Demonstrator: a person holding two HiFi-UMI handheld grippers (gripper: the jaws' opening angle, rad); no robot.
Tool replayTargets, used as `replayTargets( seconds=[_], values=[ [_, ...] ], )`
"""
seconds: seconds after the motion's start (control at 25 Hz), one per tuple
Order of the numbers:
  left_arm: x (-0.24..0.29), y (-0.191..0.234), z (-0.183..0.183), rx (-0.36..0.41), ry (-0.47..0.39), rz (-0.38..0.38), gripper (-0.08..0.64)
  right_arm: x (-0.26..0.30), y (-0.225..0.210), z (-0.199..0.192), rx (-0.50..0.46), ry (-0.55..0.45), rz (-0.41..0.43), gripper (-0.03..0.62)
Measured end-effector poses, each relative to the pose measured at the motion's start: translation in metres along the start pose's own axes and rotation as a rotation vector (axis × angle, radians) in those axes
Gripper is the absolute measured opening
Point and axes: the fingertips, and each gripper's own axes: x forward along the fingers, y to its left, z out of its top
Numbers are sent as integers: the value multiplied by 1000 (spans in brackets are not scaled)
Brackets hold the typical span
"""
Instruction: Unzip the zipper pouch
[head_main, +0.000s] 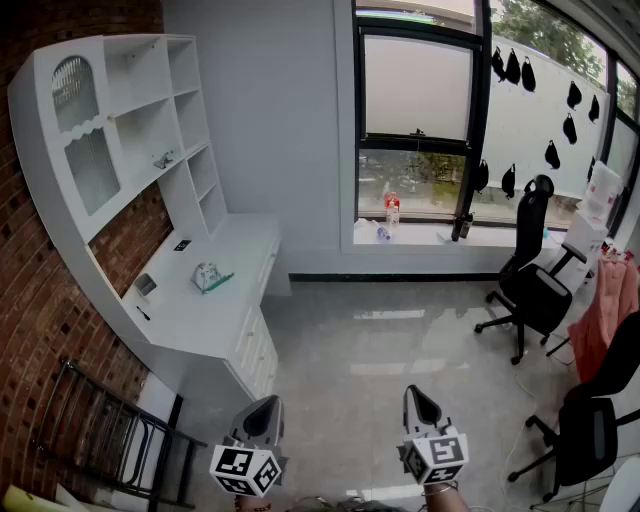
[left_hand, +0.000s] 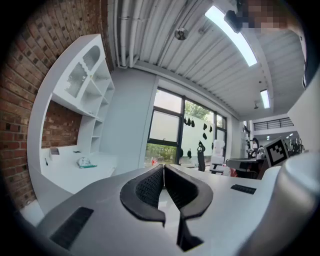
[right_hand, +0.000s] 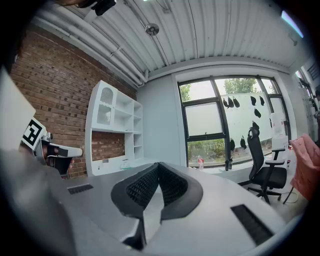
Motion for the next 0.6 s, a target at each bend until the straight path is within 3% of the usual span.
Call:
replayTargets(
  seconds=[0.36, 0.6],
  values=[
    [-5, 4, -4, 11, 3, 33, 3, 3, 5, -3, -11, -8, 12, 0],
    [-11, 12, -9, 14, 11, 62, 3, 11, 11, -6, 47, -21, 41, 2]
  ],
)
